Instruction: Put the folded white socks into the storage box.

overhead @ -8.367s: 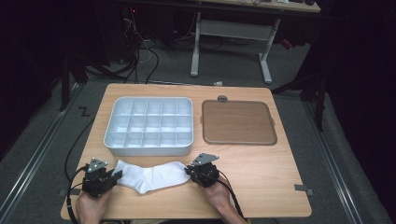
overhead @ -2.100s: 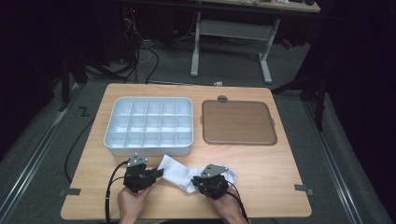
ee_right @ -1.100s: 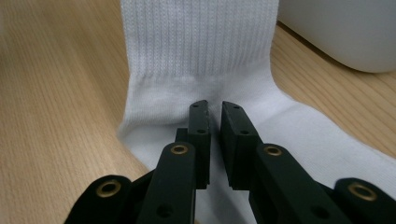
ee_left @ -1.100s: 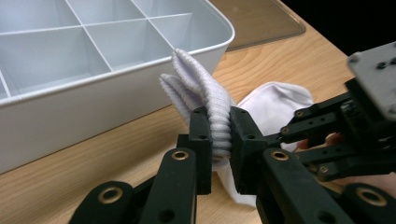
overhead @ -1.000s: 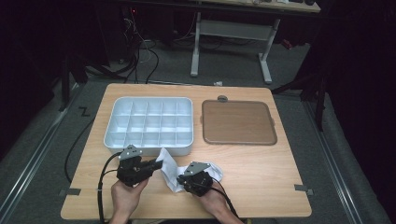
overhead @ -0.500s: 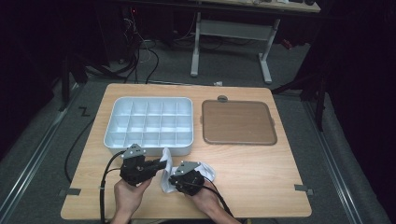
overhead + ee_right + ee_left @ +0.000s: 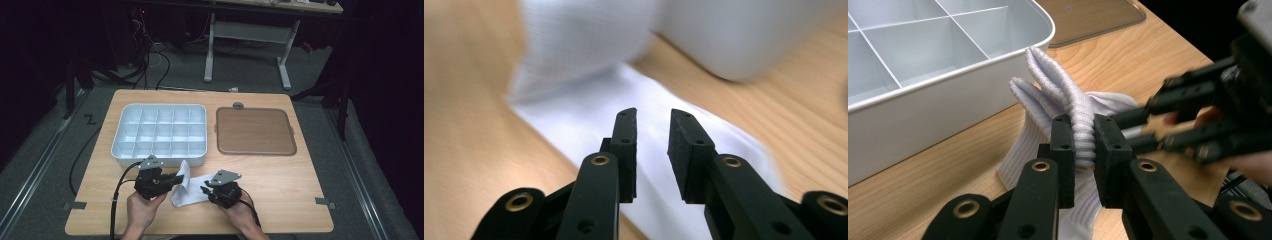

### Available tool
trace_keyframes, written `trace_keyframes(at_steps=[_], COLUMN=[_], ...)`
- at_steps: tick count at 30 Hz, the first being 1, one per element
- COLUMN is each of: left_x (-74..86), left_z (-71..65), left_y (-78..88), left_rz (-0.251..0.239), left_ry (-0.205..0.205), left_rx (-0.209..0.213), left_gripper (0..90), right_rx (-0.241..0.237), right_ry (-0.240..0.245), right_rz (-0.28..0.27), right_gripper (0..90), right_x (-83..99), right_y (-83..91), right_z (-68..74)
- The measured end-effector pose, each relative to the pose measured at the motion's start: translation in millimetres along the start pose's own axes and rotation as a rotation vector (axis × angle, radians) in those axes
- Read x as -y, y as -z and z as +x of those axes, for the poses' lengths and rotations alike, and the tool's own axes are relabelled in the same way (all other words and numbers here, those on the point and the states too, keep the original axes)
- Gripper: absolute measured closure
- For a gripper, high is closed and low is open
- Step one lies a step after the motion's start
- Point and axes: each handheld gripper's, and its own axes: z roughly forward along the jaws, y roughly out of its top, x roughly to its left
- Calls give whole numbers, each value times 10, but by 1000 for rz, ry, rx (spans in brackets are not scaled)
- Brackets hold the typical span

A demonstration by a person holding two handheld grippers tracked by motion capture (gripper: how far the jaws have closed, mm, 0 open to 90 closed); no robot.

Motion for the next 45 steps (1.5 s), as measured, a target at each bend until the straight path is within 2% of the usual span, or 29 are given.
trace_keyframes(at_steps=[3, 8, 12, 14, 17, 20, 24, 30, 45], left_x=[16, 44, 56, 81, 98, 133, 165, 204, 301], left_z=[-6, -30, -39, -52, -61, -73, -74, -83, -101], left_y=[-23, -72, -102, -136, -162, -206, -251, -287, -373], left_rz=[5, 22, 34, 41, 47, 60, 73, 91, 130], left_ry=[0, -5, -5, -8, -10, -25, -25, -32, -42], left_rx=[-2, -2, -1, -2, -3, -4, -4, -3, 10], left_gripper=[810, 810, 810, 810, 810, 810, 810, 810, 810], right_rx=[64, 91, 99, 106, 105, 89, 72, 62, 59], right_ry=[-30, -97, -108, -106, -109, -127, -137, -155, -153], right_rz=[-3, -25, -16, 7, 15, 40, 27, 19, 20], right_gripper=[729, 715, 707, 702, 704, 746, 821, 835, 835], right_x=[104, 208, 244, 286, 309, 361, 392, 399, 348], right_y=[119, 215, 223, 184, 158, 114, 98, 78, 5], right_z=[-154, -361, -401, -418, -425, -444, -419, -366, -267])
